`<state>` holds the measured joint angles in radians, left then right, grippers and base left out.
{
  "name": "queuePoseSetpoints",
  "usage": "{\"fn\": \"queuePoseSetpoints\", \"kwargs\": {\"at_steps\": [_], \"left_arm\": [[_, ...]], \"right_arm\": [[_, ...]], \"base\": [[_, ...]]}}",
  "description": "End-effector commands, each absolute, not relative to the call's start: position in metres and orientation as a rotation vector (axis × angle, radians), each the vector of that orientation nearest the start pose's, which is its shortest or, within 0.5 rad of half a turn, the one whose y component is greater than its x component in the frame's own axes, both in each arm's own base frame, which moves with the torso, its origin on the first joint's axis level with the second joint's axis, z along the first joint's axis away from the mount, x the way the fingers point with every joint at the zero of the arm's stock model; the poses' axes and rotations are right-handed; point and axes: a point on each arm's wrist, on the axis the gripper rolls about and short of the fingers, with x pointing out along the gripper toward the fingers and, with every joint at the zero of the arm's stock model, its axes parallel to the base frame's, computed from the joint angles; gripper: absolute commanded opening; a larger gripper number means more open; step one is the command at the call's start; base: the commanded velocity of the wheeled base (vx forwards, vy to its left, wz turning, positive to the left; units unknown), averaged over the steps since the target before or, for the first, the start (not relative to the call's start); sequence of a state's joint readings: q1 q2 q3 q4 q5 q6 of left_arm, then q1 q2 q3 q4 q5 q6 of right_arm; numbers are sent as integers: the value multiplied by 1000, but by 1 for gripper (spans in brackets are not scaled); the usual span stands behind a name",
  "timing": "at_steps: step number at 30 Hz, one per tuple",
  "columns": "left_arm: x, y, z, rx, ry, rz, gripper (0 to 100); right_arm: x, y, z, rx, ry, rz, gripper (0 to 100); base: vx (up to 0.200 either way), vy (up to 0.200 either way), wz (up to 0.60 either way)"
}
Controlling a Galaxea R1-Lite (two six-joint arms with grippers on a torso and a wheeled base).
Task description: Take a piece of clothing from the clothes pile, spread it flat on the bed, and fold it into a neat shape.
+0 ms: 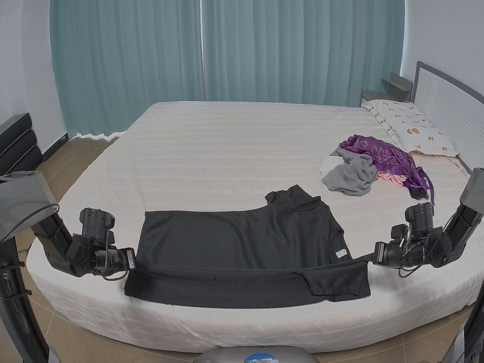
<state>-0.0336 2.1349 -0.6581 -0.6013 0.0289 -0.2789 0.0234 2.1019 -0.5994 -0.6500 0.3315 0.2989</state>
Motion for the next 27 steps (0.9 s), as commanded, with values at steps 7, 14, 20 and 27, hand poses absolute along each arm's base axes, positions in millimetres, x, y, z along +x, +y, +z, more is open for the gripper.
{"fn": "queuePoseSetpoints", "kwargs": {"at_steps": [7, 14, 20, 27], "left_arm": [[338, -11, -20, -229, 917, 123, 0], [345, -17, -24, -277, 913, 135, 0], [348, -20, -25, -300, 908, 139, 100], [347, -16, -9, -356, 866, 159, 100]], "right_arm": [[331, 17, -16, 412, 929, 202, 0], [338, 20, -22, 412, 934, 210, 0], [338, 27, -21, 463, 935, 199, 100], [331, 25, -2, 513, 903, 184, 100]], "base": [[0, 0, 0], [0, 0, 0], [0, 0, 0], [0, 0, 0]]}}
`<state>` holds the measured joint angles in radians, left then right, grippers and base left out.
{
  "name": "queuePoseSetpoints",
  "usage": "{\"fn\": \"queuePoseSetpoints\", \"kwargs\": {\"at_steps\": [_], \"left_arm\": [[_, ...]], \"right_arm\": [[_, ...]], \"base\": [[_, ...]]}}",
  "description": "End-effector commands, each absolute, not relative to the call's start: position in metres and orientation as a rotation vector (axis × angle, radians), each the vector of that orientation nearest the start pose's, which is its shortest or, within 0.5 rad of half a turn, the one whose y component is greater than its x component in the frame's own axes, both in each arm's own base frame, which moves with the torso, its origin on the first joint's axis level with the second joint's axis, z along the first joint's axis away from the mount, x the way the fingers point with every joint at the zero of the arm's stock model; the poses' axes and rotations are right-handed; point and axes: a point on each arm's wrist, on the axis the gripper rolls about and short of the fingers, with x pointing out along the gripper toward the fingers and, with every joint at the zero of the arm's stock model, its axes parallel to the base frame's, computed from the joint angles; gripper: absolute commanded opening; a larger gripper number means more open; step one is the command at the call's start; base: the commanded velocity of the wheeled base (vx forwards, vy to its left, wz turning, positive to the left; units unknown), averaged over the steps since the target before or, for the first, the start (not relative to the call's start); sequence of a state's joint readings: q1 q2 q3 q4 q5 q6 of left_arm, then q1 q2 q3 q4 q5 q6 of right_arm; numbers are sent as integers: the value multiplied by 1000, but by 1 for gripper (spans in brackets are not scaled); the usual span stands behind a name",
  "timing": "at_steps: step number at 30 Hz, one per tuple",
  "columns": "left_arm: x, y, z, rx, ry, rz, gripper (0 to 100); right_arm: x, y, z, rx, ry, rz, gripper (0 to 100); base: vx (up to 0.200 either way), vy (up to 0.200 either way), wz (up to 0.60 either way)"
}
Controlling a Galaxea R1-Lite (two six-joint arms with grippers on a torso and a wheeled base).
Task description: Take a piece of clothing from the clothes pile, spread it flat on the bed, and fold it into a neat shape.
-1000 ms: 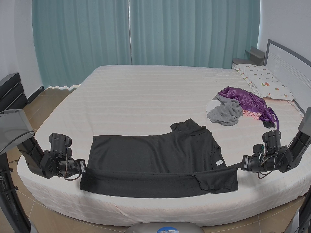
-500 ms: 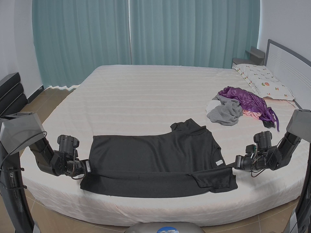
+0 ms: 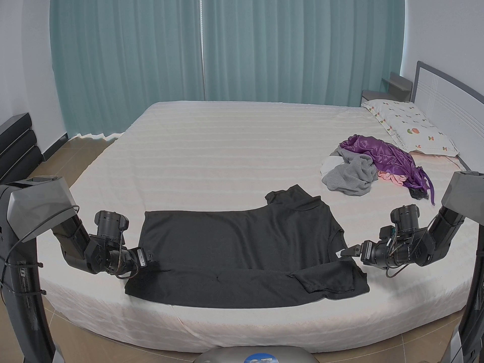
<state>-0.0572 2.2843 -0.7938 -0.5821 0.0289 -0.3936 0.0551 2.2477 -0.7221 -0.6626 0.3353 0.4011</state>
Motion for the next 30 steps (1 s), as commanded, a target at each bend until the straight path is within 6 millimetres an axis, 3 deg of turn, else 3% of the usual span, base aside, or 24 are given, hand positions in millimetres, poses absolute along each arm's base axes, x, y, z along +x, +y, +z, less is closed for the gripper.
{"fn": "queuePoseSetpoints", "kwargs": {"at_steps": [1, 6, 12, 20, 30], "left_arm": [[347, -16, -9, -358, 865, 159, 100], [331, -12, 19, -444, 814, 175, 100], [312, -15, 34, -592, 804, 167, 100], [313, -16, 28, -699, 828, 213, 100], [315, -17, 20, -741, 845, 237, 100]], "right_arm": [[331, 25, -1, 515, 902, 184, 100], [308, 25, 8, 585, 928, 163, 100], [288, 24, 12, 745, 894, 110, 100], [274, 24, 3, 929, 870, 108, 100], [268, 24, -9, 938, 890, 103, 100]], "base": [[0, 0, 0], [0, 0, 0], [0, 0, 0], [0, 0, 0], [0, 0, 0]]}}
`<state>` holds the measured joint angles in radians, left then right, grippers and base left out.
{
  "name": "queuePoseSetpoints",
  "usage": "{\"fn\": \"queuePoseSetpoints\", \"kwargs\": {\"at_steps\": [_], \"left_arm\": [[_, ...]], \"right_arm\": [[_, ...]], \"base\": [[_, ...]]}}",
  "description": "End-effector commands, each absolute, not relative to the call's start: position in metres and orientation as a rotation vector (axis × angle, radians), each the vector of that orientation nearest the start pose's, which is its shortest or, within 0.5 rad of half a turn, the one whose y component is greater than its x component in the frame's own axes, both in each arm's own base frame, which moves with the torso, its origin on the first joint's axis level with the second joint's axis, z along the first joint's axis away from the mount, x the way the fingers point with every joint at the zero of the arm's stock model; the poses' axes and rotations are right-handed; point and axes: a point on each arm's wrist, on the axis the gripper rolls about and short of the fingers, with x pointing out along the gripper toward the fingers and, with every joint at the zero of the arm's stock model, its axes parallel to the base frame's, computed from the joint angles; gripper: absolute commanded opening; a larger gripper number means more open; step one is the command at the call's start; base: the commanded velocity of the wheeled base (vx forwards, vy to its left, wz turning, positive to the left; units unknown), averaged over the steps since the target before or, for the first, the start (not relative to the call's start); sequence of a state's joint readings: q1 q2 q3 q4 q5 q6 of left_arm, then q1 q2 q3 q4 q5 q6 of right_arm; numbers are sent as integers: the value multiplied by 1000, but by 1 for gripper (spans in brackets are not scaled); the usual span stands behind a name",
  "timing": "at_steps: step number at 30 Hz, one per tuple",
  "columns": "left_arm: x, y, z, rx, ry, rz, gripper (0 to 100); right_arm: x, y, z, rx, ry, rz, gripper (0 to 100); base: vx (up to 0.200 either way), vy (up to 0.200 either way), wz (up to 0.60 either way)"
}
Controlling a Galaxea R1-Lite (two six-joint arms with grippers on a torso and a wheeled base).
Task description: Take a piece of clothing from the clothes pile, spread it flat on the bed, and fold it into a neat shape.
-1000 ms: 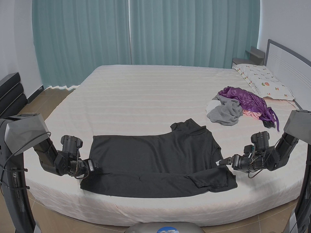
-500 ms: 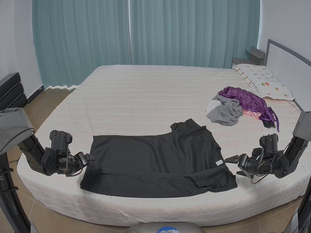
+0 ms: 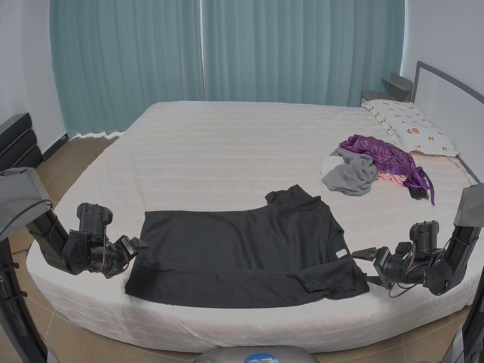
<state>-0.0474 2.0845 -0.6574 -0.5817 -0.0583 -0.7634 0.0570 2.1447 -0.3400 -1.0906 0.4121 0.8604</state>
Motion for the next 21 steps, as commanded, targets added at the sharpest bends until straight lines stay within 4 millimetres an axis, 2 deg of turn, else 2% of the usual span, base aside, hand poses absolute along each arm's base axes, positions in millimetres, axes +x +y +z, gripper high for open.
{"fn": "queuePoseSetpoints", "kwargs": {"at_steps": [1, 3, 9, 15, 21], "left_arm": [[316, -19, 20, -751, 841, 239, 100], [316, -20, 21, -771, 836, 241, 100], [316, -21, 22, -796, 831, 247, 100], [310, -34, 19, -779, 886, 200, 100], [306, -38, 3, -711, 969, 211, 100]], "right_arm": [[267, 24, -9, 938, 888, 104, 100], [265, 25, -10, 936, 885, 110, 100], [263, 25, -13, 933, 877, 115, 100], [262, 28, -15, 924, 879, 127, 100], [261, 28, -15, 923, 876, 129, 100]], "base": [[0, 0, 0], [0, 0, 0], [200, 0, 0], [0, 0, 0], [0, 0, 0]]}}
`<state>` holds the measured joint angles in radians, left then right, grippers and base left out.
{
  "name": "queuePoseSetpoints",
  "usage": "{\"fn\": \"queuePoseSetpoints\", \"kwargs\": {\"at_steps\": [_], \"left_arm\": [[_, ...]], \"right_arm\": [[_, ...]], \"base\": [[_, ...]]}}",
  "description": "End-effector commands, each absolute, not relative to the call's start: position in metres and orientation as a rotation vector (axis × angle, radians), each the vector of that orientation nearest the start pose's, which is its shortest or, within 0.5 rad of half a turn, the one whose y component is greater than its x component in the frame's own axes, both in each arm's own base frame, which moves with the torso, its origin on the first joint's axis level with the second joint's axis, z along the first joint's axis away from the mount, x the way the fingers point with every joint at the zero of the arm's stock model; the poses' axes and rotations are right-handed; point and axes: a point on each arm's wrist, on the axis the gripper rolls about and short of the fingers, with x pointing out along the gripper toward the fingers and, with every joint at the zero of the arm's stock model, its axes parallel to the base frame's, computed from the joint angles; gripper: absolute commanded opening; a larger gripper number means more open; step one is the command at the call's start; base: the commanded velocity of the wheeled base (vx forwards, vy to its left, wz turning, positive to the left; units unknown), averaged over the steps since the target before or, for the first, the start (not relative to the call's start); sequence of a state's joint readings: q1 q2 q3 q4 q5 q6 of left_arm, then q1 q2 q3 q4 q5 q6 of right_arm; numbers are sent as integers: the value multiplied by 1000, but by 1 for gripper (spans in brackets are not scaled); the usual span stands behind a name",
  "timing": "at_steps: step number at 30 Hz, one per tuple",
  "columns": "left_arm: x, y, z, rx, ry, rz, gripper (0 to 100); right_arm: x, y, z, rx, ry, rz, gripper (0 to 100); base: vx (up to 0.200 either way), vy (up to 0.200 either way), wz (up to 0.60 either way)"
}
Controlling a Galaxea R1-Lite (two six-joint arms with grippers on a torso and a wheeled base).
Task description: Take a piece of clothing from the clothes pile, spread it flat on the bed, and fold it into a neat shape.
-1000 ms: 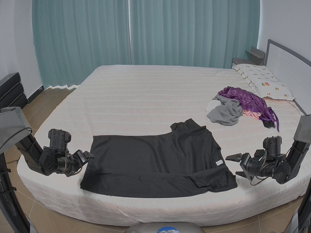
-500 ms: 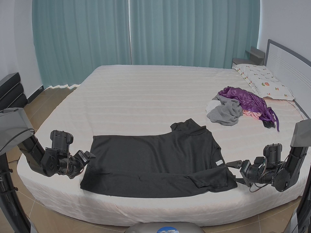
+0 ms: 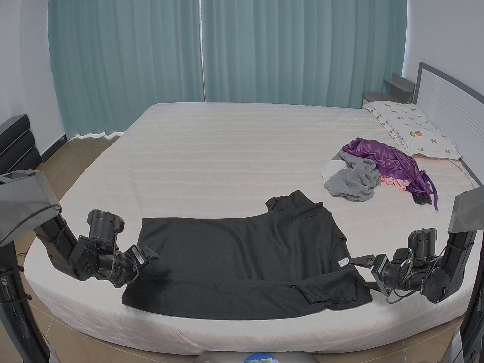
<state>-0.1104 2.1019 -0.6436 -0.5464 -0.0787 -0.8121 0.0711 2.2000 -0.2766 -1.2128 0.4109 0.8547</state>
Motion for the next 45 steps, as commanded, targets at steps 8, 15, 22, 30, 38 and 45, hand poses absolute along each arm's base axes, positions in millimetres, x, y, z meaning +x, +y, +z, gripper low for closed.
{"fn": "queuePoseSetpoints", "kwargs": {"at_steps": [8, 15, 22, 30, 38, 45], "left_arm": [[320, -37, -8, -690, 956, 262, 100], [337, -31, -17, -670, 940, 332, 0], [337, -24, -15, -681, 933, 353, 0], [337, -18, -15, -690, 937, 374, 0], [336, -18, -14, -692, 939, 374, 0], [335, -19, -16, -690, 947, 376, 0]], "right_arm": [[261, 28, -15, 921, 875, 128, 100], [260, 31, -19, 909, 889, 129, 100], [260, 32, -19, 895, 891, 135, 100], [264, 32, -22, 883, 885, 134, 100], [275, 34, -24, 808, 845, 156, 100], [294, 39, -28, 743, 810, 201, 100]], "base": [[0, 0, 0], [0, 0, 0], [0, 0, 0], [0, 0, 0], [0, 0, 0], [0, 0, 0]]}}
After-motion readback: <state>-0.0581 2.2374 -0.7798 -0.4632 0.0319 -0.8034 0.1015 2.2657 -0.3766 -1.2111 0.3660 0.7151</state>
